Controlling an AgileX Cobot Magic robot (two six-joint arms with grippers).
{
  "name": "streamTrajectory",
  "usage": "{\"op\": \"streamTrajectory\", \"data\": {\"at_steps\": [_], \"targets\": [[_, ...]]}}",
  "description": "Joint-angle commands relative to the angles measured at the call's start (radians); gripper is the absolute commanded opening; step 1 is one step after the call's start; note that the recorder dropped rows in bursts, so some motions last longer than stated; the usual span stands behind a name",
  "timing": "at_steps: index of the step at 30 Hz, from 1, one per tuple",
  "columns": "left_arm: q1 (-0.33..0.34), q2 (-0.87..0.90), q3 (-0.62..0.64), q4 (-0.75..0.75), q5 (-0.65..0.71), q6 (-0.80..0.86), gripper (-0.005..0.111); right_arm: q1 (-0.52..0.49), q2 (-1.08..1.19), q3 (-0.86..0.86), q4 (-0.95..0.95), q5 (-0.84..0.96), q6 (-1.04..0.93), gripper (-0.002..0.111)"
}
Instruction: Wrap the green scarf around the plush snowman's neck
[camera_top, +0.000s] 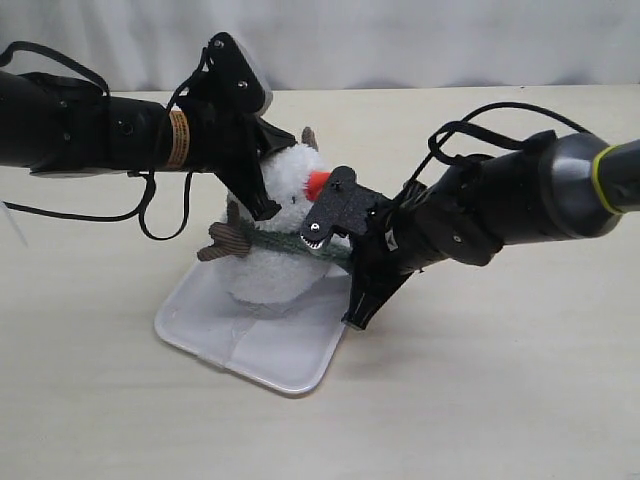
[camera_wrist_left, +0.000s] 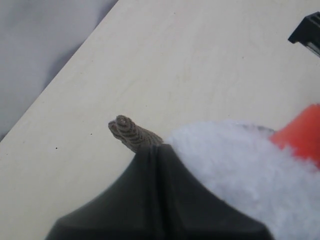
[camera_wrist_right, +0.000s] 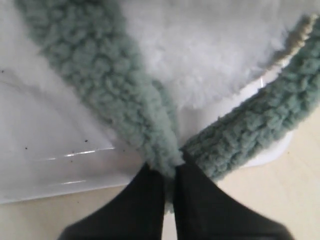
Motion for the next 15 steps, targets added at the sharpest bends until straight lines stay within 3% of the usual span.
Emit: {"op": "streamTrajectory", "data": {"at_steps": [1,4,8,10,15], "targets": [[-0.008,0.021,0.022,0.040,0.059,-0.017,0.000,0.000,-0.045,0.002,-0.007,0.039,0.037,0.016],[-0.008,0.021,0.022,0.042,0.059,-0.026,0.008,0.000,-0.080,0.002,-0.007,0.080,0.059,0.036],[-0.008,0.018,0.022,0.042,0.059,-0.026,0.033,0.000,-0.128,0.002,-0.004,0.180,0.059,0.056],[-0.008,0.000,0.022,0.040,0.057,-0.026,0.043,0.001,-0.157,0.002,0.004,0.212,0.067,0.059],[-0.008,-0.054,0.022,0.037,0.083,-0.070,0.052,0.001,-0.239,0.002,0.046,0.213,0.075,0.060]]}}
